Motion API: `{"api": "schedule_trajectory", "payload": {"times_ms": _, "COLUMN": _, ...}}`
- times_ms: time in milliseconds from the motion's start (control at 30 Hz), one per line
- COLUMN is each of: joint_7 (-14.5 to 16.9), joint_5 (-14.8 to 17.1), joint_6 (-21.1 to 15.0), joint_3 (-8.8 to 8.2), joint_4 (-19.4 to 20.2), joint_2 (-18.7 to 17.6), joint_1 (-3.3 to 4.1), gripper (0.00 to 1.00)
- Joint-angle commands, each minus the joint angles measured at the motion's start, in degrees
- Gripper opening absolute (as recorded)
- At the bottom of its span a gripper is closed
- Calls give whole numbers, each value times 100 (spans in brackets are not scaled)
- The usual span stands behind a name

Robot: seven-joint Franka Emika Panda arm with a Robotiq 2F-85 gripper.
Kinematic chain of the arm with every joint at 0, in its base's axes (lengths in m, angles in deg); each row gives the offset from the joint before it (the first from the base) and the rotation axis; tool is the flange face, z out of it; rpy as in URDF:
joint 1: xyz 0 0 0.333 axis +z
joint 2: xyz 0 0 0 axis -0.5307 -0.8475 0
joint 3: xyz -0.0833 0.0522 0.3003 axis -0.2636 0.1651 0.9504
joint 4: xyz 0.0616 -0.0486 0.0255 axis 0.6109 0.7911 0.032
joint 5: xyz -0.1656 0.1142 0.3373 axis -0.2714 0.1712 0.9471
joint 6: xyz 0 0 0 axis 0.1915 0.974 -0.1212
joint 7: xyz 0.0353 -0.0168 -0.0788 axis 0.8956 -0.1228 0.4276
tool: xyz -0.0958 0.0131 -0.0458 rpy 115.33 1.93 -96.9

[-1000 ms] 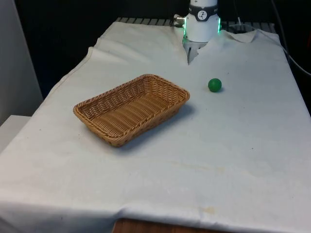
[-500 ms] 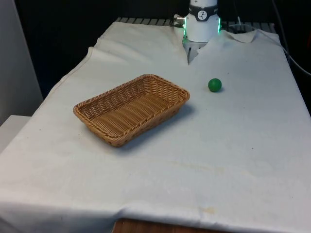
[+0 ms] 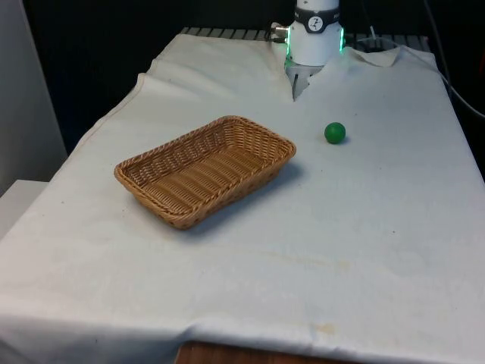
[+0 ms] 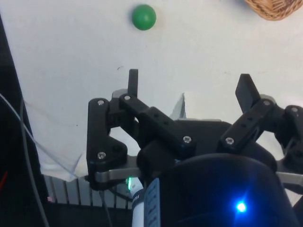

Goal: Pick up the ball and place it into the basket.

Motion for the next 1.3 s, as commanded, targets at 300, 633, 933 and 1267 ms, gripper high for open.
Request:
{"api": "schedule_trajectory", "payload": {"times_ms": 300, "joint_7": -109, "joint_5": 0, "joint_6": -401, "joint_3": 52, "joint_4": 435, "joint_2": 57, "joint_1": 0, "gripper": 100}}
{"api": "schedule_trajectory", "payload": {"times_ms": 633, "joint_7": -332, "joint_5": 6, "joint_6": -1112, "joint_3": 126, "joint_4": 1192, "joint_2": 229, "joint_1": 0, "gripper": 100}}
{"api": "schedule_trajectory", "payload": {"times_ms": 933, "joint_7": -372, "joint_5": 23, "joint_6": -1570, "joint_3": 143, "joint_4": 1690, "joint_2": 292, "joint_1": 0, "gripper": 100}}
{"api": "schedule_trajectory", "payload": {"times_ms": 1267, "joint_7": -430, "joint_5": 46, "joint_6": -2286, "joint_3": 206, "joint_4": 2166, "joint_2": 212, "joint_1": 11, "gripper": 100}}
